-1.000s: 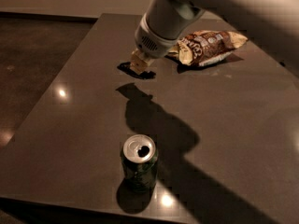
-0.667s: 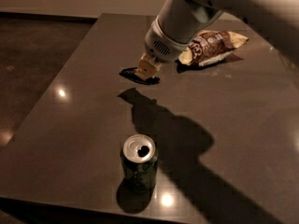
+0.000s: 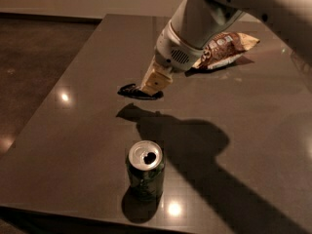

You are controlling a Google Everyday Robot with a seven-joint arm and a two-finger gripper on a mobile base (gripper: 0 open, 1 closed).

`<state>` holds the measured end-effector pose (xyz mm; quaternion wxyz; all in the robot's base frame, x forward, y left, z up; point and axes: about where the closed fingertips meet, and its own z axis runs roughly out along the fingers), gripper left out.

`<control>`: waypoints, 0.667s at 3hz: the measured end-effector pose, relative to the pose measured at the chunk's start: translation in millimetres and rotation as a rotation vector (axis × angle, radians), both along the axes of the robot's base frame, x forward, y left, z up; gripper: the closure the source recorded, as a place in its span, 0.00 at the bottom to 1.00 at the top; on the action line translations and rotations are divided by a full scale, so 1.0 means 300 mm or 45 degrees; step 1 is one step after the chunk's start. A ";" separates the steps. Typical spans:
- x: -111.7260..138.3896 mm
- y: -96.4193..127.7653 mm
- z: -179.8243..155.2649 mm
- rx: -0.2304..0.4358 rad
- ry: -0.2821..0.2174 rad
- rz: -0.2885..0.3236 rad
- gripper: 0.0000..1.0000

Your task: Move rxbar chocolate near green can

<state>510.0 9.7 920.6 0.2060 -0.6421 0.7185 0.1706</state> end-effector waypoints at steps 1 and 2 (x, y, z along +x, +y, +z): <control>0.000 0.000 0.000 0.000 0.000 0.000 1.00; -0.011 0.008 -0.015 0.000 0.029 0.061 1.00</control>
Offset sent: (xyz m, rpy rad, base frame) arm -0.0071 0.0028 -0.0123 0.0015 0.0643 0.1224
